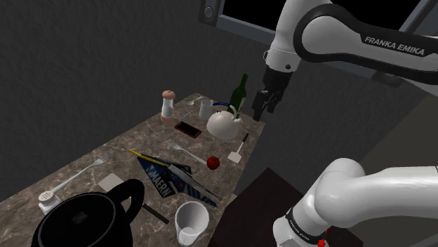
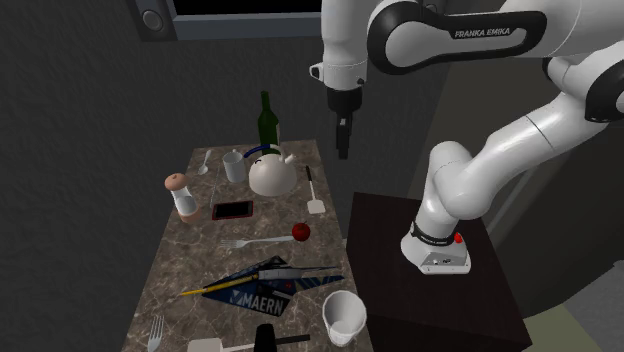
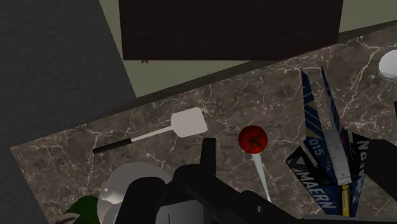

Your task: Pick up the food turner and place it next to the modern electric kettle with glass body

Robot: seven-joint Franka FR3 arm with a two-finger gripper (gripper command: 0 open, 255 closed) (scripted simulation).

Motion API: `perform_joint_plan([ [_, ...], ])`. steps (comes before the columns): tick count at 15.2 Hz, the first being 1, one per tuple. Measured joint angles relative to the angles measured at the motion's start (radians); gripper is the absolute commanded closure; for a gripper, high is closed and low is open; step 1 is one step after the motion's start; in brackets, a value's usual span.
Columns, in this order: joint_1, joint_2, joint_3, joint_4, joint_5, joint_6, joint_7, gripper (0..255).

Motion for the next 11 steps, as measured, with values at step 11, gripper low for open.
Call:
perform_joint_plan([
  [11, -0.130, 0.158, 0.019, -0.134, -0.001, 0.324, 0.258, 0],
])
